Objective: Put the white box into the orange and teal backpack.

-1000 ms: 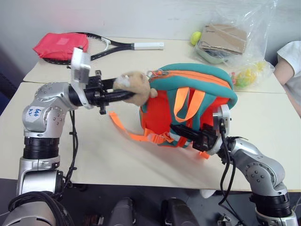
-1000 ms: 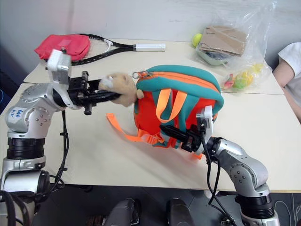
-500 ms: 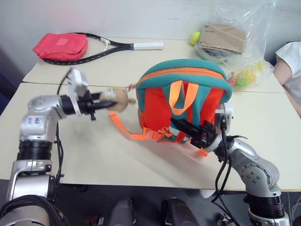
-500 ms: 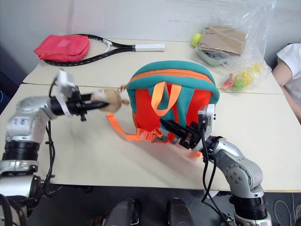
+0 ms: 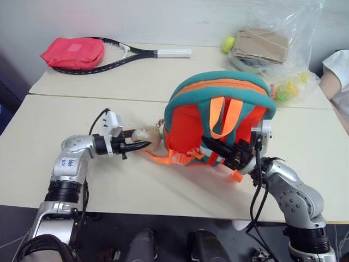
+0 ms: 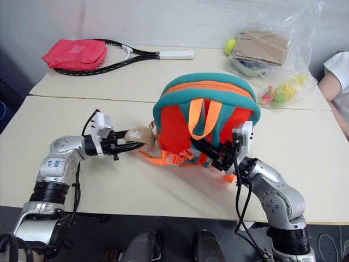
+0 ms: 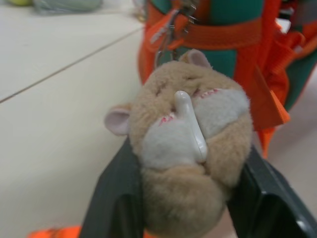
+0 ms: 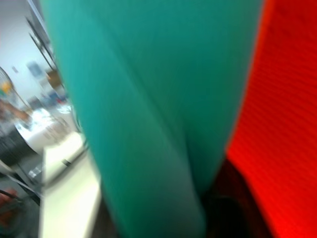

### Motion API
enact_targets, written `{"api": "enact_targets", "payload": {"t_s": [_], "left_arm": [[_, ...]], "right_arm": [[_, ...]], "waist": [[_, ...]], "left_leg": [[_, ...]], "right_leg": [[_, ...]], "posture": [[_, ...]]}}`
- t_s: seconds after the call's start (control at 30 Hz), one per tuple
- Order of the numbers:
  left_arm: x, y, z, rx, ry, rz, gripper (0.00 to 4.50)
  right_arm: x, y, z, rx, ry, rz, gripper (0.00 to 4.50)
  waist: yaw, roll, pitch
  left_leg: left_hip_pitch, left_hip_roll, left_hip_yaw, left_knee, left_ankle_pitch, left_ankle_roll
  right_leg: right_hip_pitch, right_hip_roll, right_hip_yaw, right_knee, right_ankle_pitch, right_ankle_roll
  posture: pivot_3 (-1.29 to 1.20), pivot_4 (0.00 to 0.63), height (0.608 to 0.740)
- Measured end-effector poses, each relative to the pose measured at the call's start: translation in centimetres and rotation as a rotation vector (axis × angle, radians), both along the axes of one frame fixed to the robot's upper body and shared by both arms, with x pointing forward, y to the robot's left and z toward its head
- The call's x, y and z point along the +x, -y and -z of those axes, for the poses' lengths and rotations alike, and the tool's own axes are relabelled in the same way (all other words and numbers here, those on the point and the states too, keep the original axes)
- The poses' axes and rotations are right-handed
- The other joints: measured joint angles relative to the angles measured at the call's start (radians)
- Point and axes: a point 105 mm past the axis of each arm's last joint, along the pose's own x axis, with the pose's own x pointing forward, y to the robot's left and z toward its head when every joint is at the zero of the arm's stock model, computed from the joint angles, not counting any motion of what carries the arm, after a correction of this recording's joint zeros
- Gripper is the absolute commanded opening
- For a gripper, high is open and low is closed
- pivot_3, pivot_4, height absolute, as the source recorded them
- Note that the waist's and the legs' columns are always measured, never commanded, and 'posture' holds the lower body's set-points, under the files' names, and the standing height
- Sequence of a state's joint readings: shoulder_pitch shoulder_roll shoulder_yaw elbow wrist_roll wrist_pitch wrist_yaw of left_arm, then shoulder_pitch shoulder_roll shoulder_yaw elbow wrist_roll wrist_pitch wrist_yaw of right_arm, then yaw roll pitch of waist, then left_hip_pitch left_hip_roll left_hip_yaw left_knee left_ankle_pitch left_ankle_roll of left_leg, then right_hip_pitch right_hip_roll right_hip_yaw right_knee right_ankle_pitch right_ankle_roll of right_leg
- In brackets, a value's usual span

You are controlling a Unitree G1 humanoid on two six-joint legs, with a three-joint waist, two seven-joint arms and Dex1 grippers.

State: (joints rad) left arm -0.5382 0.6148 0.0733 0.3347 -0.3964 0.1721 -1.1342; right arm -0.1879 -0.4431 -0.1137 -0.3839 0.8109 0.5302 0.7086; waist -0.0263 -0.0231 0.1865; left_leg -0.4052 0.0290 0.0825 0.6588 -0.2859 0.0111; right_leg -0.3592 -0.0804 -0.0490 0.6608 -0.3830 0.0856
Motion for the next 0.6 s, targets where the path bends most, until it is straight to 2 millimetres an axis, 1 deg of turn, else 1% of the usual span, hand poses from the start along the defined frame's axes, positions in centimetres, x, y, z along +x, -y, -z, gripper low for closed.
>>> {"api": "enact_targets", "payload": {"t_s": [0.07,0.13,0.17,0.2,0.23,0.27,0.33,0.4,0.43,0.5,0.57,0.6], "left_arm": [[-0.5,-1.8,-0.5,0.04,0.026,-0.027,3.72],[-1.1,-4.0,-0.8,0.066,0.038,-0.08,4.34],[-1.5,-4.9,-0.7,0.068,0.024,-0.097,4.5],[-2.0,-5.4,-0.8,0.056,0.009,-0.106,4.5],[-2.5,-5.9,-0.9,0.041,-0.003,-0.112,4.5],[-3.2,-6.5,-0.9,0.051,-0.013,-0.121,4.5],[-4.8,-8.1,-0.2,0.123,-0.037,-0.147,4.5],[-5.8,-8.9,0.2,0.152,-0.043,-0.167,4.5],[-6.2,-9.0,0.3,0.153,-0.042,-0.174,4.5],[-7.3,-9.6,1.0,0.176,-0.041,-0.197,4.5],[-8.0,-10.3,1.9,0.22,-0.039,-0.22,4.5],[-8.2,-10.5,2.1,0.237,-0.031,-0.225,4.5]], "right_arm": [[-0.2,1.4,0.1,-0.057,0.033,0.032,2.8],[-0.5,3.6,-0.1,-0.122,0.061,0.075,3.48],[-0.9,4.8,-0.3,-0.162,0.071,0.087,3.88],[-1.3,6.0,-0.2,-0.202,0.07,0.093,4.23],[-1.7,7.5,0.0,-0.255,0.054,0.101,4.46],[-2.1,9.0,0.3,-0.308,0.03,0.105,4.46],[-2.4,12.2,0.5,-0.396,0.005,0.146,4.46],[-2.4,14.6,-0.2,-0.482,0.063,0.185,4.46],[-2.4,15.6,-0.2,-0.549,0.105,0.189,4.46],[-2.4,17.7,0.4,-0.667,0.154,0.203,4.46],[-2.3,19.0,1.4,-0.706,0.146,0.217,4.46],[-2.2,19.3,1.9,-0.723,0.142,0.212,4.46]], "waist": [[0.0,0.0,0.0],[-0.001,0.0,0.0],[-0.001,0.0,0.0],[0.0,0.0,0.0],[0.0,0.0,0.0],[0.001,0.0,0.0],[0.0,0.0,0.0],[-0.001,0.0,0.0],[-0.002,0.0,0.0],[-0.004,0.0,0.0],[-0.003,0.0,0.0],[-0.003,0.001,0.001]], "left_leg": [[0.0,0.0,0.0,-0.001,0.0,0.0],[0.0,0.0,0.0,-0.001,0.0,0.0],[0.0,0.0,0.0,-0.001,0.0,0.0],[0.001,0.0,0.0,-0.001,0.0,0.0],[0.001,0.0,0.0,-0.001,0.0,0.001],[0.001,0.0,0.0,-0.001,-0.001,0.001],[0.002,-0.001,0.0,-0.002,-0.001,0.002],[0.004,-0.001,0.0,-0.002,-0.002,0.003],[0.004,-0.001,0.0,-0.003,-0.003,0.005],[0.008,-0.001,0.001,-0.007,-0.003,0.005],[0.012,0.0,0.003,-0.01,-0.001,0.002],[0.012,0.0,0.004,-0.01,-0.001,0.002]], "right_leg": [[0.0,0.0,0.0,0.0,0.0,0.0],[0.0,0.0,0.0,-0.001,0.0,0.0],[0.0,0.0,0.0,-0.001,0.0,0.0],[0.001,-0.001,0.0,-0.001,0.0,0.0],[0.002,-0.001,0.0,-0.002,0.0,0.0],[0.002,-0.001,0.0,-0.003,0.0,0.0],[0.003,-0.002,0.0,-0.005,0.0,0.0],[0.004,-0.002,0.0,-0.007,0.0,0.0],[0.004,-0.002,0.0,-0.007,0.0,0.0],[0.005,-0.002,0.001,-0.008,0.0,0.0],[0.007,-0.002,0.001,-0.008,0.0,-0.001],[0.007,-0.002,0.002,-0.007,0.0,-0.001]], "posture": [[0.0,0.15,0.74],[0.0,0.15,0.74],[0.0,0.15,0.74],[0.0,0.15,0.74],[0.0,0.15,0.74],[0.0,0.15,0.74],[0.0,0.15,0.74],[0.0,0.15,0.74],[0.0,0.15,0.74],[0.0,0.15,0.74],[0.0,0.15,0.74],[0.0,0.15,0.74]]}}
